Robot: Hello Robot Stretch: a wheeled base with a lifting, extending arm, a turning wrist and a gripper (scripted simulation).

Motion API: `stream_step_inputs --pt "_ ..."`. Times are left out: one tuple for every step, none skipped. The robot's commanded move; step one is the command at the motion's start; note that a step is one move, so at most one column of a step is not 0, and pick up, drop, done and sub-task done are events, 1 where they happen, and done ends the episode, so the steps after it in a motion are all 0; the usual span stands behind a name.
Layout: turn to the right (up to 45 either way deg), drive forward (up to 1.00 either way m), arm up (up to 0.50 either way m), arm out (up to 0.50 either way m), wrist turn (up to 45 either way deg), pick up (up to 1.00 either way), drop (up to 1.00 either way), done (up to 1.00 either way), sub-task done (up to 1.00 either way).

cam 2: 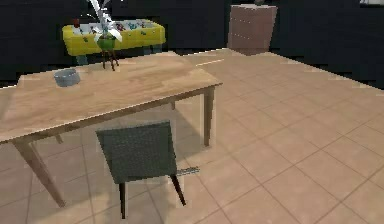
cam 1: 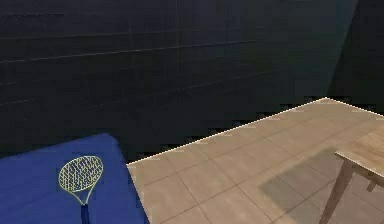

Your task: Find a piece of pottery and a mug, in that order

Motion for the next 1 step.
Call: stream_step_inputs --pt "21.0 0.00 0.00 0.00 0.0 0.00 0.00 0.00 0.00"
